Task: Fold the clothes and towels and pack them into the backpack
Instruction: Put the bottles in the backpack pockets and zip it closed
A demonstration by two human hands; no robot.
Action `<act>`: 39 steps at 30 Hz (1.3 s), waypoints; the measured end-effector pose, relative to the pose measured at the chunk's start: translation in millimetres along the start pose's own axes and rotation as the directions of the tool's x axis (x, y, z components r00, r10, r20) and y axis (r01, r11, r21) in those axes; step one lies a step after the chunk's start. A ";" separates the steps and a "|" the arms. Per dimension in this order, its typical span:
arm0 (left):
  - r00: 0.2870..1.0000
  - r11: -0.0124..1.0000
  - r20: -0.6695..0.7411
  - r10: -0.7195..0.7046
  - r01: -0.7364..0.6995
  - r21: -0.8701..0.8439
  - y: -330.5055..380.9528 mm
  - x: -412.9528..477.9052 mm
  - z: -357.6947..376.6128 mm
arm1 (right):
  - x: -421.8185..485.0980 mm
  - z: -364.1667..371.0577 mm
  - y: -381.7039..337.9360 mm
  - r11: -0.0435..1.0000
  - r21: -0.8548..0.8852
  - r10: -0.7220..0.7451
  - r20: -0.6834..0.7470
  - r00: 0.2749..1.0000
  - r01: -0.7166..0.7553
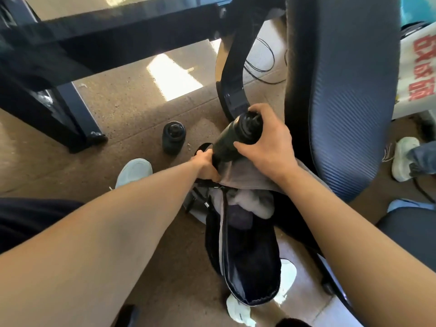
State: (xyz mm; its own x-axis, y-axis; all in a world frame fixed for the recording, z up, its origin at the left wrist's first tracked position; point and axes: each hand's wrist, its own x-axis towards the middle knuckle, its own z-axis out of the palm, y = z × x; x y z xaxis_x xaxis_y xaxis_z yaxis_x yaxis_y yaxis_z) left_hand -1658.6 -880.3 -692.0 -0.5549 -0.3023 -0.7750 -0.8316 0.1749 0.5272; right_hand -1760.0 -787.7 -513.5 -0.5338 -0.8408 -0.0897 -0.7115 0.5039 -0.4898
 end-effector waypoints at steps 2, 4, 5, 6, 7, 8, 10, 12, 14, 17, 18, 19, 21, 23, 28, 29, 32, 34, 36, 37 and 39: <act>0.999 0.999 0.033 0.021 -0.020 -0.027 -2.2 1.3 -3.8 | -1.9 2.0 3.2 0.997 -0.074 0.016 0.064 0.998 -0.011; 0.998 0.999 -0.033 0.049 -0.050 -0.010 -5.2 -6.3 -4.3 | -2.1 0.2 3.4 0.991 -0.137 0.017 0.100 0.995 -0.003; 0.992 0.997 -0.095 0.079 -0.078 0.015 -8.6 -8.1 -2.3 | -1.3 -2.0 2.8 0.986 -0.166 0.014 0.117 0.993 0.006; 0.984 0.994 -0.143 0.104 -0.100 0.033 -11.9 -9.2 0.9 | -0.4 -4.8 1.4 0.979 -0.201 0.010 0.145 0.989 0.020; 0.977 0.992 -0.171 0.126 -0.121 0.038 -14.6 -10.5 4.6 | 0.1 -6.8 0.0 0.969 -0.243 0.007 0.181 0.983 0.037; 0.972 0.990 -0.185 0.144 -0.139 0.036 -16.1 -12.6 7.6 | 0.2 -8.2 -1.0 0.955 -0.289 0.004 0.221 0.975 0.062; 0.964 0.989 -0.220 0.150 -0.147 0.030 -18.2 -14.1 10.1 | -0.3 -8.8 -2.1 0.916 -0.382 -0.007 0.299 0.954 0.126; 0.943 0.992 -0.311 0.121 -0.127 0.000 -19.7 -15.3 8.4 | -2.3 -7.5 -3.6 0.876 -0.445 -0.009 0.375 0.927 0.188; 0.916 0.992 -0.396 0.068 -0.106 -0.074 -21.2 -17.8 5.1 | -4.0 -5.9 -6.4 0.841 -0.485 -0.011 0.428 0.904 0.240; 0.898 0.975 -0.440 -0.005 -0.092 -0.200 -22.2 -18.5 4.5 | -4.9 -4.4 -8.7 0.793 -0.519 -0.042 0.476 0.878 0.319; 0.897 0.968 -0.441 -0.029 -0.086 -0.237 -21.1 -19.0 4.5 | -5.6 -3.6 -9.1 0.780 -0.527 -0.053 0.482 0.875 0.338; 0.897 0.958 -0.438 -0.052 -0.079 -0.274 -20.1 -18.5 4.4 | -6.8 -2.1 -9.3 0.773 -0.537 -0.056 0.473 0.879 0.338; 0.900 0.936 -0.426 -0.094 -0.066 -0.346 -19.2 -17.0 3.8 | -10.4 2.8 -10.2 0.786 -0.561 -0.015 0.404 0.914 0.261; 0.900 0.920 -0.420 -0.115 -0.062 -0.387 -18.3 -17.3 2.3 | -14.8 11.4 -12.0 0.795 -0.593 0.078 0.308 0.948 0.127; 0.892 0.920 -0.436 -0.115 -0.070 -0.386 -18.1 -21.3 2.0 | -16.9 25.7 -15.6 0.811 -0.585 0.192 0.251 0.949 -0.009; 0.890 0.922 -0.442 -0.110 -0.074 -0.379 -17.8 -22.2 2.6 | -15.7 24.8 -13.2 0.798 -0.599 0.149 0.286 0.946 0.056; 0.882 0.926 -0.461 -0.092 -0.094 -0.365 -15.6 -26.3 9.2 | -12.8 14.2 0.2 0.733 -0.615 0.008 0.434 0.901 0.290; 0.869 0.925 -0.486 -0.090 -0.108 -0.364 -13.6 -28.0 13.7 | -13.0 6.3 11.1 0.670 -0.625 -0.029 0.516 0.856 0.400; 0.852 0.922 -0.513 -0.104 -0.111 -0.372 -11.0 -28.8 13.9 | -15.2 3.2 18.1 0.631 -0.630 -0.029 0.564 0.826 0.453; 0.845 0.922 -0.524 -0.111 -0.109 -0.371 -9.6 -28.7 12.2 | -16.5 3.3 20.3 0.628 -0.626 -0.029 0.575 0.818 0.462; 0.840 0.930 -0.532 -0.110 -0.102 -0.353 -7.3 -27.6 8.3 | -18.7 4.1 21.9 0.642 -0.614 -0.039 0.572 0.819 0.459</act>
State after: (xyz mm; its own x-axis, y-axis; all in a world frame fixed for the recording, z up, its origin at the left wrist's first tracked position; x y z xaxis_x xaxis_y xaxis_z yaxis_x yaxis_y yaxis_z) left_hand -1637.4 -865.5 -677.4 -0.3618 -0.7714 -0.5235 -0.7087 -0.1373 0.6921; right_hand -1763.7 -761.7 -526.1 -0.1483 -0.8213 -0.5509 -0.9825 0.0587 0.1770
